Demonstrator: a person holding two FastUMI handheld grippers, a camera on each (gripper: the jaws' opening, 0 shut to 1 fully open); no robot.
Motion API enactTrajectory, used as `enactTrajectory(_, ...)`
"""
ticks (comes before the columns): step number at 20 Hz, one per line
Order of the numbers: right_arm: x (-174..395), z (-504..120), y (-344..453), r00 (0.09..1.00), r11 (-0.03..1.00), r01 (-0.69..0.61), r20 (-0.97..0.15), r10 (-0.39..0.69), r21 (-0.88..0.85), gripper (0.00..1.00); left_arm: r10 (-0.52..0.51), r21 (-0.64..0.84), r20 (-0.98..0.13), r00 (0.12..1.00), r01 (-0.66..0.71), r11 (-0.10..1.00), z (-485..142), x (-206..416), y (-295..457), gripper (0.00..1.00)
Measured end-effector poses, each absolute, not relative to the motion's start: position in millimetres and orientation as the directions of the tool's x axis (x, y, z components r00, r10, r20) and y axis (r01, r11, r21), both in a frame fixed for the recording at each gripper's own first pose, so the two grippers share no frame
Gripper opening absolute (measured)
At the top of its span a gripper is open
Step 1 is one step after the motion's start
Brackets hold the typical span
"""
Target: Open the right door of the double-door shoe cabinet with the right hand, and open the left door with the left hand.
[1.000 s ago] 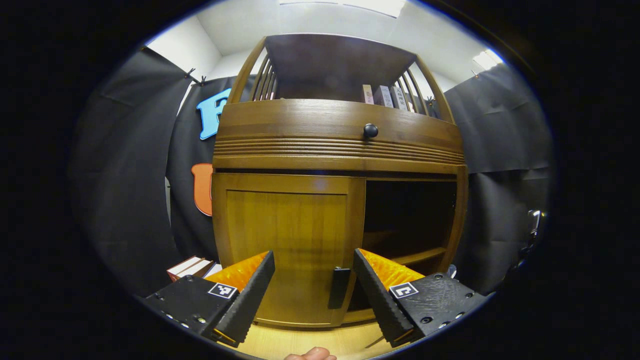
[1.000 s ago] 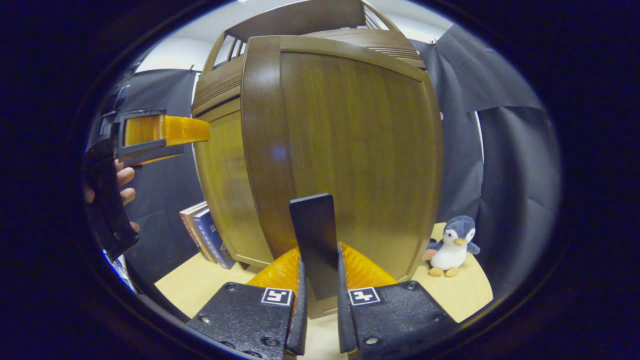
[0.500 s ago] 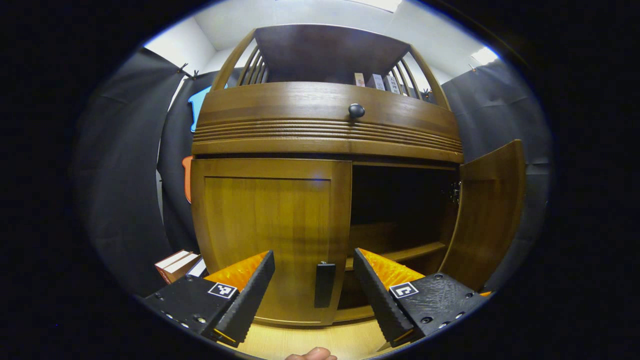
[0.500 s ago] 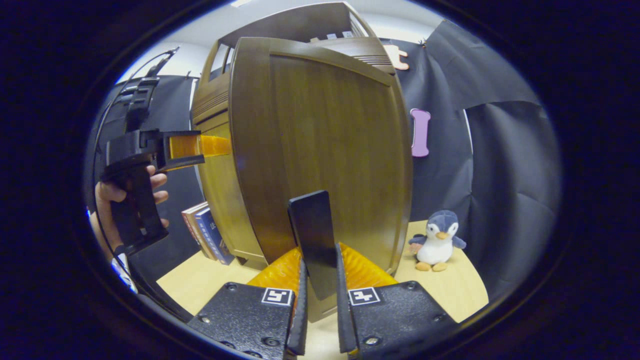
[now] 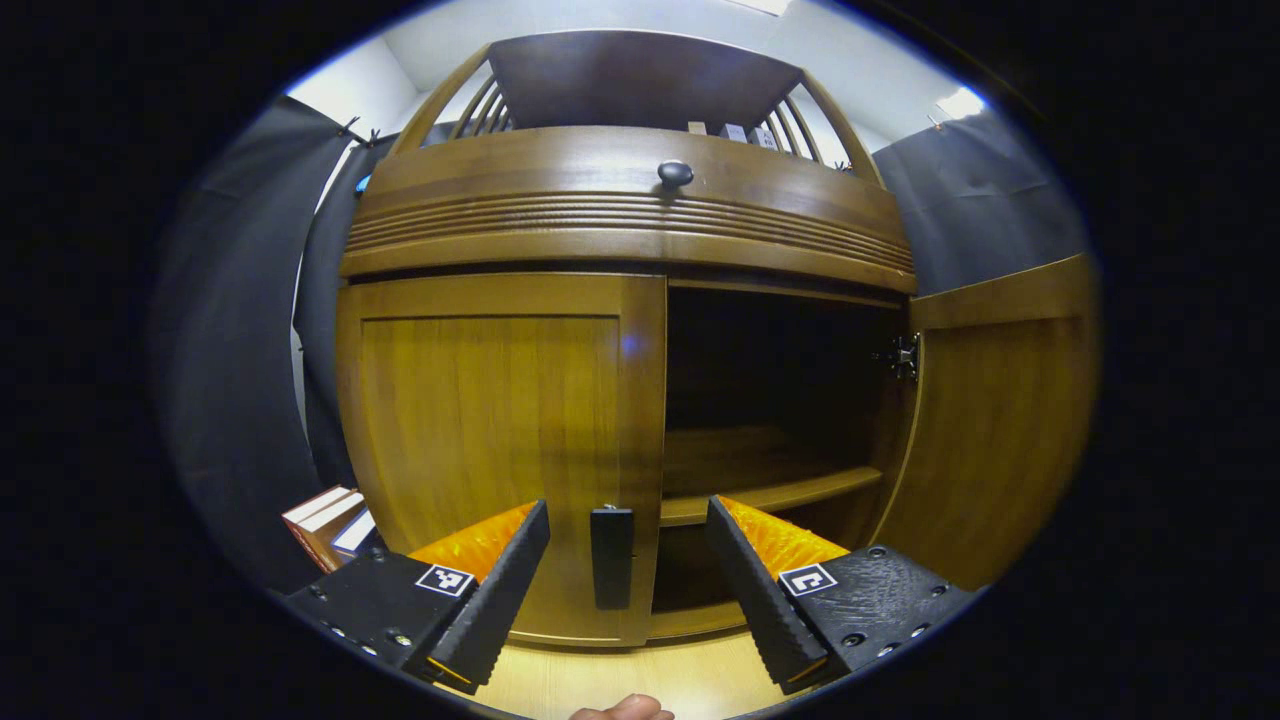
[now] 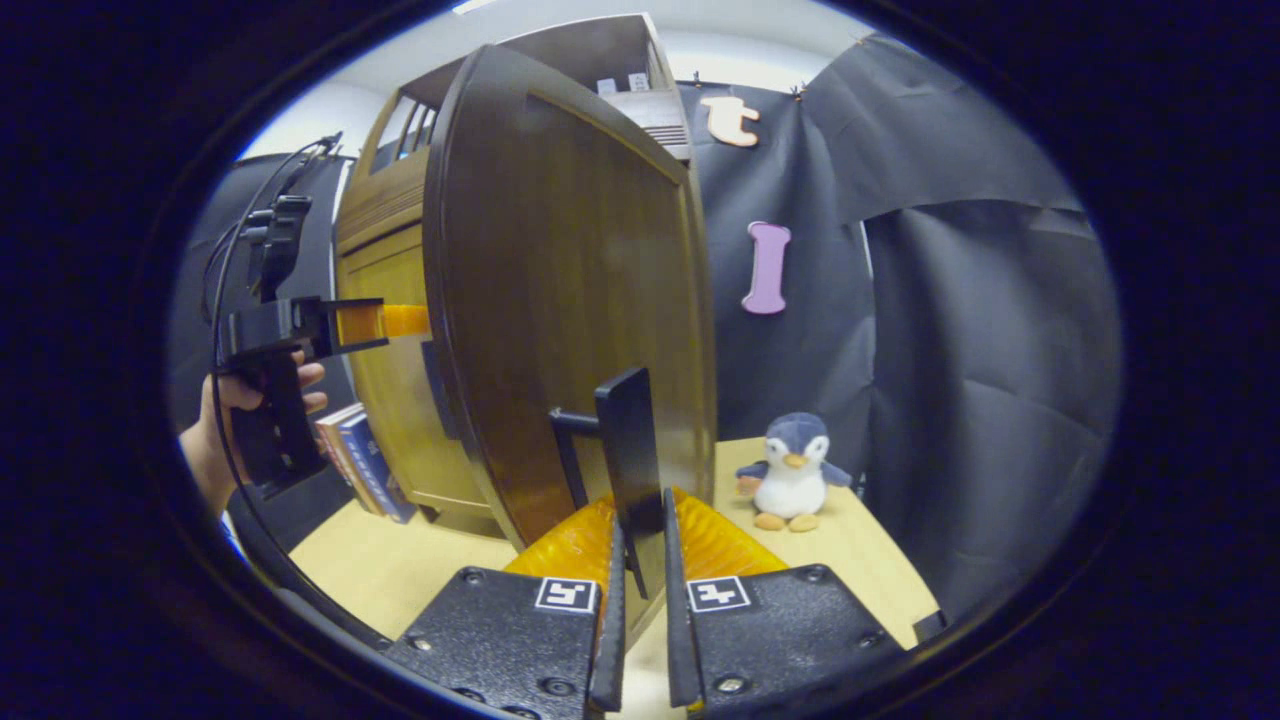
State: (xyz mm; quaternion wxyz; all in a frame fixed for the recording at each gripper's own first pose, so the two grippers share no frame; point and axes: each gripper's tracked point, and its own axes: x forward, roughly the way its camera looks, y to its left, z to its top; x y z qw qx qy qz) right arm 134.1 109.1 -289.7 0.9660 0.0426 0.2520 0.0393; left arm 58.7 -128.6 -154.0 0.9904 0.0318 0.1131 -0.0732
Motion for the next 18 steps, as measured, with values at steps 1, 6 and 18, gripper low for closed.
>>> enactTrajectory(1,132.8,-289.8,101.8,0.869,0.995,-0.032,-0.489,0.075,0.097,0.19,-0.138,0.046,-0.234,0.962,0.153,0.987,-157.2,58.7,-130.4,0.84)
enactTrajectory(6,132.8,-285.1,67.4,0.866,0.993,0.055,-0.499,0.004,0.104,0.10,-0.140,0.055,-0.258,0.956,0.159,0.986,-173.3,60.8,-135.1,0.95)
enactTrajectory(18,111.1,-287.4,25.2,0.844,0.986,0.122,-0.534,-0.043,0.114,0.07,-0.150,0.067,-0.282,0.948,0.175,0.982,-186.4,65.4,-139.5,0.95)
